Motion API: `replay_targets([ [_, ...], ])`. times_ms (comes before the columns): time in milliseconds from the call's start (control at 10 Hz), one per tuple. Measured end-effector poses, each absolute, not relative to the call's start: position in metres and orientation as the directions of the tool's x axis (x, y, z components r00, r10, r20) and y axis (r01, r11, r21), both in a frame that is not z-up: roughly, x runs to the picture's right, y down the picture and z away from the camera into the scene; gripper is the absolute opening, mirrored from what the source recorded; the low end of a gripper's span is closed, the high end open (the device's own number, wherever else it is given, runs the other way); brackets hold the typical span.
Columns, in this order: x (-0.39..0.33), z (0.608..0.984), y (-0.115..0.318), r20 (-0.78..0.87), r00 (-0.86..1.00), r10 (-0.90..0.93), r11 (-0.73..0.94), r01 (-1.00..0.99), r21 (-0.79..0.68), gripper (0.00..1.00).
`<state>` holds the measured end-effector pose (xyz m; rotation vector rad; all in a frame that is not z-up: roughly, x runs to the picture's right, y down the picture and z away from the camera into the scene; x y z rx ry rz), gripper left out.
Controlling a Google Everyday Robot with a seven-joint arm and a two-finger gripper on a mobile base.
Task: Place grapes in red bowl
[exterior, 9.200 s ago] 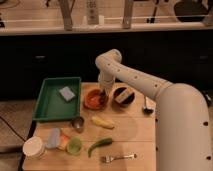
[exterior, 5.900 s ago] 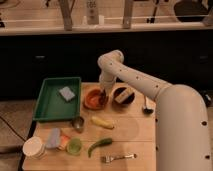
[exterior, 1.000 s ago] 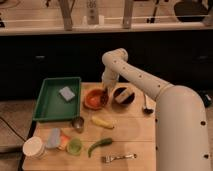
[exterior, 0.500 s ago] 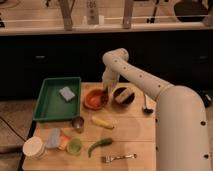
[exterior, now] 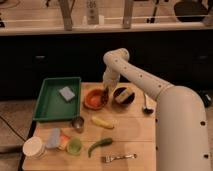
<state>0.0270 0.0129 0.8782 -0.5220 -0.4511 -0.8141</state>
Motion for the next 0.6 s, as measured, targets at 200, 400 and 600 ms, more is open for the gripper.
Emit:
replay_targets([
  [200, 0.0284, 0.8788, 0.0124, 0.565, 0.606, -0.560, 0.575, 0.775, -0.261, 0.00],
  [400, 0.0302, 0.8792, 0.0124, 0.568, 0.605, -0.558, 0.574, 0.776, -0.263, 0.00],
  [600, 0.0314, 0.8798, 0.0117, 0.569, 0.605, -0.557, 0.574, 0.776, -0.263, 0.00],
])
